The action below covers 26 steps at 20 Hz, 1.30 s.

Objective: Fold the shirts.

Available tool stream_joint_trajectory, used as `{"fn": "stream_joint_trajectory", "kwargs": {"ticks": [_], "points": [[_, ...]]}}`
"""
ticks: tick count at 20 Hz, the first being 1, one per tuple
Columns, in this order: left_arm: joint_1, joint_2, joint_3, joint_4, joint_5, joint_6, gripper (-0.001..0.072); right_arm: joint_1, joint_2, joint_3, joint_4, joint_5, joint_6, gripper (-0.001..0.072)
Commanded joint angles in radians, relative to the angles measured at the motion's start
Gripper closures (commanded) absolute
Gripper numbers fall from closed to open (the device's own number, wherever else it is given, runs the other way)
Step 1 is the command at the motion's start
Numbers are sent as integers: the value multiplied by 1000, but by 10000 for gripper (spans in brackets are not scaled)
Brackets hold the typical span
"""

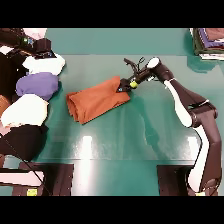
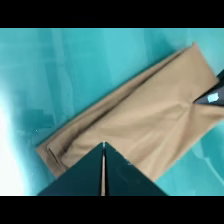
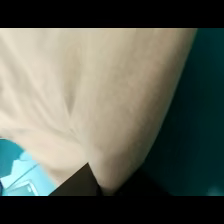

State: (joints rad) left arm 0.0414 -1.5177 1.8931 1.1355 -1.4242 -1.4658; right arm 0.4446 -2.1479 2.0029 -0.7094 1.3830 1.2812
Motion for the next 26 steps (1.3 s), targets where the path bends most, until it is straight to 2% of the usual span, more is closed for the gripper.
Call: {"fn": "stream_joint_trajectory", "kwargs": {"ticks": [1, 3, 8, 13, 18, 21, 26], "points": [[-18, 2, 0, -21, -31, 2, 677, -59, 82, -2, -2, -24, 2, 697], [-58, 1, 0, -20, -27, 9, 677, -144, 180, -70, -28, -61, 34, 697], [-180, 1, 0, -20, 37, 34, 676, -434, 510, -389, -232, -96, 69, 697], [-217, 1, 0, -21, 67, 33, 676, -844, 812, -699, -247, -248, 111, 697], [-218, 1, 0, -22, 87, 19, 677, -1211, 994, -943, -262, -418, 174, 697], [-218, 1, 0, -22, 90, 14, 677, -1324, 1057, -1061, -262, -474, 186, 696], [-218, 1, 0, -21, 89, 14, 676, -1338, 1063, -1156, -266, -410, 183, 690]]}}
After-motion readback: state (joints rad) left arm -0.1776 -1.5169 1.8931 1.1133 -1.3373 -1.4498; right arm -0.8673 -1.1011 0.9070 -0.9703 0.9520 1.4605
